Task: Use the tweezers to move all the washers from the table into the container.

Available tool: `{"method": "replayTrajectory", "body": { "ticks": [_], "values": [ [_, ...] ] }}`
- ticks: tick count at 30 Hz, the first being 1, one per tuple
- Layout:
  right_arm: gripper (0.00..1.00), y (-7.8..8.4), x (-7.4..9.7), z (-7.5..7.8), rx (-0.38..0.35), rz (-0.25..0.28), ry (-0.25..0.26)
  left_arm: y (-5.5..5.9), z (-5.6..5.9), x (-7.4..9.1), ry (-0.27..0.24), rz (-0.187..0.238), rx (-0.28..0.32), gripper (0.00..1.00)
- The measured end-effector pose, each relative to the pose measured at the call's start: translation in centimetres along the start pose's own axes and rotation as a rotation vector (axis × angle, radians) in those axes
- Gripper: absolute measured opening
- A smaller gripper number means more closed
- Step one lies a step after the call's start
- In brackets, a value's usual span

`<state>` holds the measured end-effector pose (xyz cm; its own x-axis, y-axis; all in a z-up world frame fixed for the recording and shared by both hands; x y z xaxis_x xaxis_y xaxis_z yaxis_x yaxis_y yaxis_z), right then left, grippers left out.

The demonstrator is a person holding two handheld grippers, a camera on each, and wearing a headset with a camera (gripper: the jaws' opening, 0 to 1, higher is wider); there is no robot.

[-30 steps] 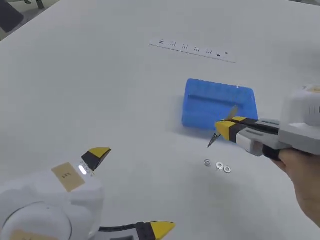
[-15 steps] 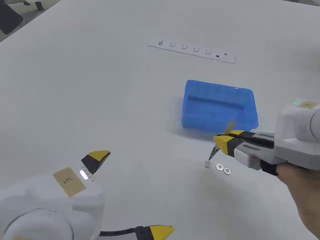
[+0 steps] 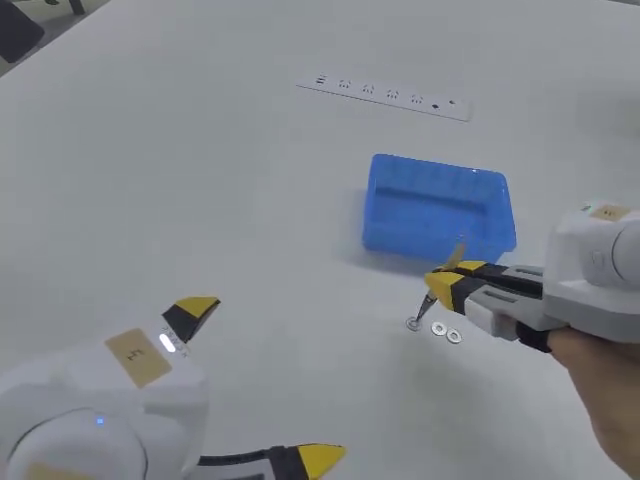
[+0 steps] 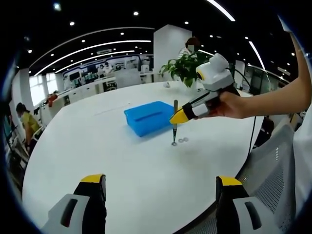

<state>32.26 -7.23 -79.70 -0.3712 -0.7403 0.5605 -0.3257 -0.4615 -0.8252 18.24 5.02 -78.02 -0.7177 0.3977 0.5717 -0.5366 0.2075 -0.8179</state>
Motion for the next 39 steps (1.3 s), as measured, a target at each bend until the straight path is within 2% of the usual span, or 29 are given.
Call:
{"method": "replayTrajectory", "body": {
  "ticks": [39],
  "values": [
    [0.02, 0.06, 0.08, -0.73, -0.012, 0.001, 0.013, 0.15, 0.04, -0.07, -0.007, -0.013, -0.017, 0.94]
  ]
}}
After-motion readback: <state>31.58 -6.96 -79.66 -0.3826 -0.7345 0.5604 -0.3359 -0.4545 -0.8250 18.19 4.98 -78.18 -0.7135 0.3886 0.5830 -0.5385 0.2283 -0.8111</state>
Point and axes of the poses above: the centre of the closed fingertips' face, and the gripper's own axes: x roughly backward along the fingers, z roughly to its right, y roughly out of its underside, the point moved 3 cm from there along x, roughly backward along the fingers, and after that the axes turned 5 degrees about x, right-handed, at the moved point
